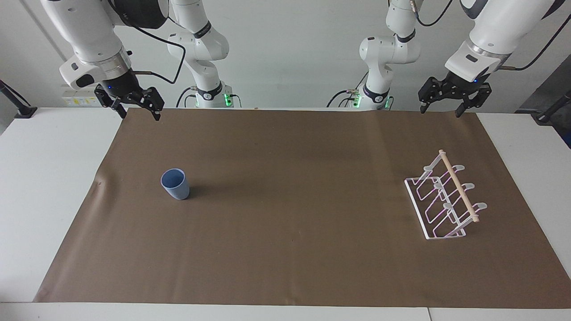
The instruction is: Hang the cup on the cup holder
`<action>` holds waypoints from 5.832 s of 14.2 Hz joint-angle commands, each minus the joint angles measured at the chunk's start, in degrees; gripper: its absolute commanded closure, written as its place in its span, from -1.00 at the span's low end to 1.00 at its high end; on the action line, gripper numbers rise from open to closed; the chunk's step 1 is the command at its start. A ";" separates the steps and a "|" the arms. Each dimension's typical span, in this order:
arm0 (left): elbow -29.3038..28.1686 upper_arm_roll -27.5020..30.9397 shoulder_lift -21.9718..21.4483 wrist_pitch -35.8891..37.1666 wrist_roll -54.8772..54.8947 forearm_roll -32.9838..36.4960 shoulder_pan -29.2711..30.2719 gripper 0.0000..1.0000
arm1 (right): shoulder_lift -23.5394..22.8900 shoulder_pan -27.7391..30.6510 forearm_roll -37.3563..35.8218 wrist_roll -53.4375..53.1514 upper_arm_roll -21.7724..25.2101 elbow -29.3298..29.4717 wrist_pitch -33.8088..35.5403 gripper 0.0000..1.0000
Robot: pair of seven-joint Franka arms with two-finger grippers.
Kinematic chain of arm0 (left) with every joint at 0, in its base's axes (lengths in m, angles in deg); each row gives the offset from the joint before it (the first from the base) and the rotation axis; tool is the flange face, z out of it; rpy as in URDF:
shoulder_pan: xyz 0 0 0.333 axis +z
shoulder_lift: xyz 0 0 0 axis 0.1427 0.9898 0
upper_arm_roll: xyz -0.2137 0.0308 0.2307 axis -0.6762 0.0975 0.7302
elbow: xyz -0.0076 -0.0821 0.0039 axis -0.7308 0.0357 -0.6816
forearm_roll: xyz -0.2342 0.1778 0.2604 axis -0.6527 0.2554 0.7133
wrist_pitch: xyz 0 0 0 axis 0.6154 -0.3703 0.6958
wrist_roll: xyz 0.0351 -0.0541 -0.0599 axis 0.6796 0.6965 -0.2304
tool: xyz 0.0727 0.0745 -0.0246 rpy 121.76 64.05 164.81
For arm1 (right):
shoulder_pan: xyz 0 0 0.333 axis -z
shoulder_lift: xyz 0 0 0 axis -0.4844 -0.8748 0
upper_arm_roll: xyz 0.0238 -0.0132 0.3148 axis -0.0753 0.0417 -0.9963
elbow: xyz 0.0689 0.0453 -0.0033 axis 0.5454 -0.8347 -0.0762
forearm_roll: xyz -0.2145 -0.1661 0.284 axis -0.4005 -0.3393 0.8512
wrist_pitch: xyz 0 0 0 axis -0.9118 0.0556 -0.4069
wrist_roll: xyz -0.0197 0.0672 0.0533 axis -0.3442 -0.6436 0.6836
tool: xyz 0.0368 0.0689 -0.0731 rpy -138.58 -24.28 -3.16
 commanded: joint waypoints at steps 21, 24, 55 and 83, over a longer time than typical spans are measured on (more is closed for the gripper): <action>-1.78 -0.07 -1.53 -0.49 -0.60 1.12 0.12 -1.00 | 3.14 2.53 1.38 2.83 0.03 -8.27 -8.36 -1.00; -1.78 -0.07 -1.53 -0.49 -0.60 1.12 0.12 -1.00 | 3.06 2.62 1.47 5.39 0.03 -12.30 -13.44 -1.00; -1.78 -0.07 -1.53 -0.49 -0.60 1.12 0.12 -1.00 | -8.63 3.77 5.42 15.67 0.03 -29.72 -46.78 0.43; -1.78 -0.07 -1.53 -0.40 -0.86 1.12 0.04 -1.00 | -3.98 3.85 53.83 15.67 -0.06 -14.34 -17.61 1.00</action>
